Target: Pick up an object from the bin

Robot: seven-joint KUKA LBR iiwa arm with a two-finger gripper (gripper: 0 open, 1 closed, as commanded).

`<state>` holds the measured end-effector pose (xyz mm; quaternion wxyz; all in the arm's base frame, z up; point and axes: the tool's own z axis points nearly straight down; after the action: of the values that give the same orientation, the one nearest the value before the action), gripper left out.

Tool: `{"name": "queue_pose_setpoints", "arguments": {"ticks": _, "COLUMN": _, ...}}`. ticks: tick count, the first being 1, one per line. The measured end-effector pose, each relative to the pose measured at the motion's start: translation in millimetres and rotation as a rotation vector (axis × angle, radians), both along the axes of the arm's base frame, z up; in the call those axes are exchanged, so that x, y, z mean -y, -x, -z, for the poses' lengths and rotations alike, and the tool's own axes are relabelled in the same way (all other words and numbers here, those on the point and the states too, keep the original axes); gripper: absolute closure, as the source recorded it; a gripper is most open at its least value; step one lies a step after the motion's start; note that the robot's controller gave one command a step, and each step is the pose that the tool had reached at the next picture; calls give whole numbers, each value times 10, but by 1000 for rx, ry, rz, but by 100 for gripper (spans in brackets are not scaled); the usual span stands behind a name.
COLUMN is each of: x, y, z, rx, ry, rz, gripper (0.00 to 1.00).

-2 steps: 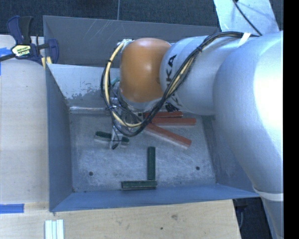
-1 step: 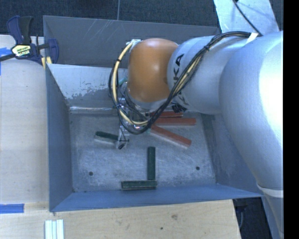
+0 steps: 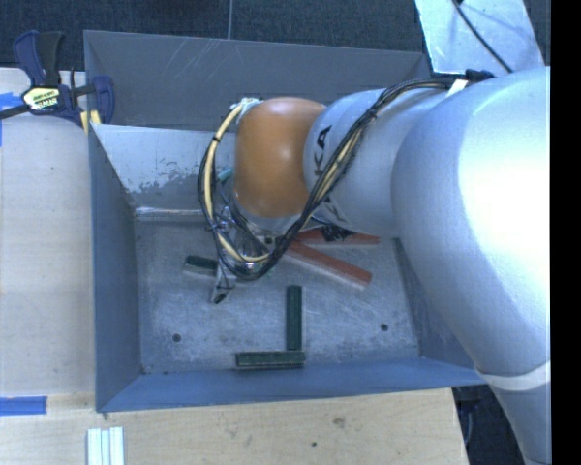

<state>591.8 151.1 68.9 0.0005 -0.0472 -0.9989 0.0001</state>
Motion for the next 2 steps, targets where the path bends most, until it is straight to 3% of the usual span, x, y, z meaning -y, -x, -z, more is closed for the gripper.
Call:
{"name": "queue_pose_setpoints", "arguments": {"ticks": 1, "x": 5, "y": -7, "z": -4, "rx": 2, "ry": 0, "rz": 1, "gripper": 0}}
{"name": "queue_pose_setpoints", "arguments": {"ticks": 2, "x": -2, "y": -22, "z": -20, "rx": 7, "ry": -2, "rz": 1, "gripper": 100}}
